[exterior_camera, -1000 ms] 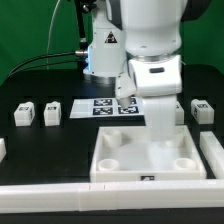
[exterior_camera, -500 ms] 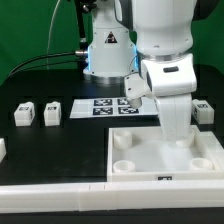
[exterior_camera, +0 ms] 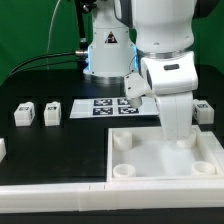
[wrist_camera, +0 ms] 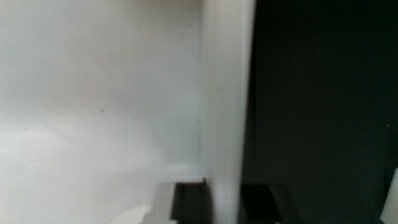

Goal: Assemble one leg

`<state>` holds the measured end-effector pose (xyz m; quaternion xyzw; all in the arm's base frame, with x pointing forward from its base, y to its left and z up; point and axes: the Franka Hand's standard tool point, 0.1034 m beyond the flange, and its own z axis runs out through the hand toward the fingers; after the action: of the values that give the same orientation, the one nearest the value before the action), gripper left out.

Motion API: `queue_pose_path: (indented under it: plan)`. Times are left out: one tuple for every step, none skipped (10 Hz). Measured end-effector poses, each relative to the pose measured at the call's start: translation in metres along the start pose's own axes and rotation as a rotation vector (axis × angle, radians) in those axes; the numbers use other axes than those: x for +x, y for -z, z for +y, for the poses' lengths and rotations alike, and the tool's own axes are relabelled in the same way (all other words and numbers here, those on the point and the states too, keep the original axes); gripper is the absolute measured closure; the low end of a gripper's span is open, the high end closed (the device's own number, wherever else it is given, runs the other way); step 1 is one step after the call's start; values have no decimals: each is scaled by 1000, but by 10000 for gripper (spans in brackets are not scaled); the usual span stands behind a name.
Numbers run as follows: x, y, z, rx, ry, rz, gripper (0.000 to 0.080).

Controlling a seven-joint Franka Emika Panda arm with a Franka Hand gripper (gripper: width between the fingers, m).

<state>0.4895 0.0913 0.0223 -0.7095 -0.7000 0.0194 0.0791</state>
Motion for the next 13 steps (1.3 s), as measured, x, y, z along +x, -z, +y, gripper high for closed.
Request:
queue_pose_path:
  plan:
    - [0,-1,0,2,-2,0,732]
    - [-1,-2,-1,4,-4,1,655]
    - [-1,-2,-1,4,-10,1,520]
    - [-1,-2,-1,4,-11,1,520]
    - [0,-2,-2,5,-20,0,315]
    - [0,-2,-3,5,-20,-1,201]
    - [0,-2,-5,7,-32,-2,166]
    - [1,-2,-4,7,-40,-2,166]
    - [2,0,-4,4,-42,-1,153]
    - [2,3,-4,5,-53,-4,153]
    - [3,11,-6,1,-63,-15,151]
    - [3,21,-11,-7,-79,-28,151]
    - [2,25,-21,-14,-113,-34,151]
